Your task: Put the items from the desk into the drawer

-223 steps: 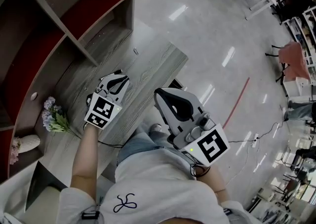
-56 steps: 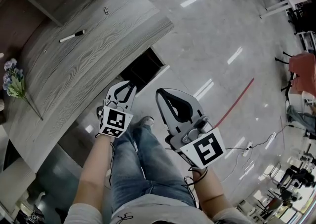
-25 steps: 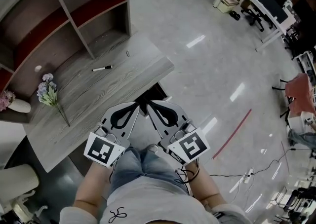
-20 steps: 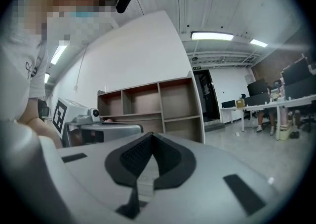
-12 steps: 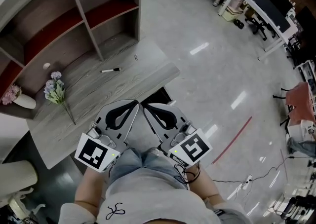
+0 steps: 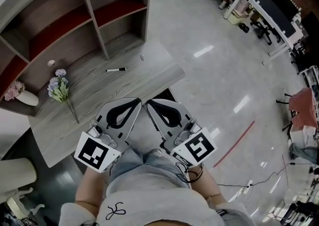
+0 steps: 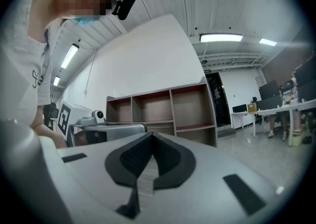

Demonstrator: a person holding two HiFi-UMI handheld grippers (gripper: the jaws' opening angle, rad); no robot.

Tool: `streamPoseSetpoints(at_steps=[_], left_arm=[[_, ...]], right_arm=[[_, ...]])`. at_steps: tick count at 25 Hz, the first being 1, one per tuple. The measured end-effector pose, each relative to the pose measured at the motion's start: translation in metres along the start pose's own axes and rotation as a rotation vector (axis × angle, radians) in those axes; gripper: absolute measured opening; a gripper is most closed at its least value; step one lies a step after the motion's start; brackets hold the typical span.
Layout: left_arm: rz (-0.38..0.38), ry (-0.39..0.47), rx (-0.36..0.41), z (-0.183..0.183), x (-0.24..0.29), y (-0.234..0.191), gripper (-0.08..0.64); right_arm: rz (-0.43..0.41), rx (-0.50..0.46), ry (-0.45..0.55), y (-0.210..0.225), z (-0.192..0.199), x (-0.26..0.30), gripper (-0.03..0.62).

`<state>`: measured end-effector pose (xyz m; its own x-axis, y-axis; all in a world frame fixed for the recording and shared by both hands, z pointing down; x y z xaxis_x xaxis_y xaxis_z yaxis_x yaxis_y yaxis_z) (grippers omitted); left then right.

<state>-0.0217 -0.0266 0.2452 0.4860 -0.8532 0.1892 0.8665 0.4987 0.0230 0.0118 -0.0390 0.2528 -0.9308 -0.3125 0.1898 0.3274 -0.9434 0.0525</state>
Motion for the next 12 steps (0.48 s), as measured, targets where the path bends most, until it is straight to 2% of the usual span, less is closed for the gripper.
streamPoseSetpoints(at_steps=[12], left_arm=[[-0.030,0.015,-0.014,-0.0009,0.0006,-0.0036,0.011]], right_arm=[[-0.018,-0.014,0.008,0.0020,-0.0057,-0.0019,0.008]])
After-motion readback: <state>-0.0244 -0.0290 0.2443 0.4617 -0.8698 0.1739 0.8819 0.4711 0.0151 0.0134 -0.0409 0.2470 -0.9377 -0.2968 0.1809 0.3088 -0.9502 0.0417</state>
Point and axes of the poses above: the fingertips, and each gripper's own axes: x forward along the fingers, y to its right, z out of its underside, the point moved 1 cm from there along -x, backward along the fingers, and after that the axes turned 12 degrees about -y, right-handed, at the moved point
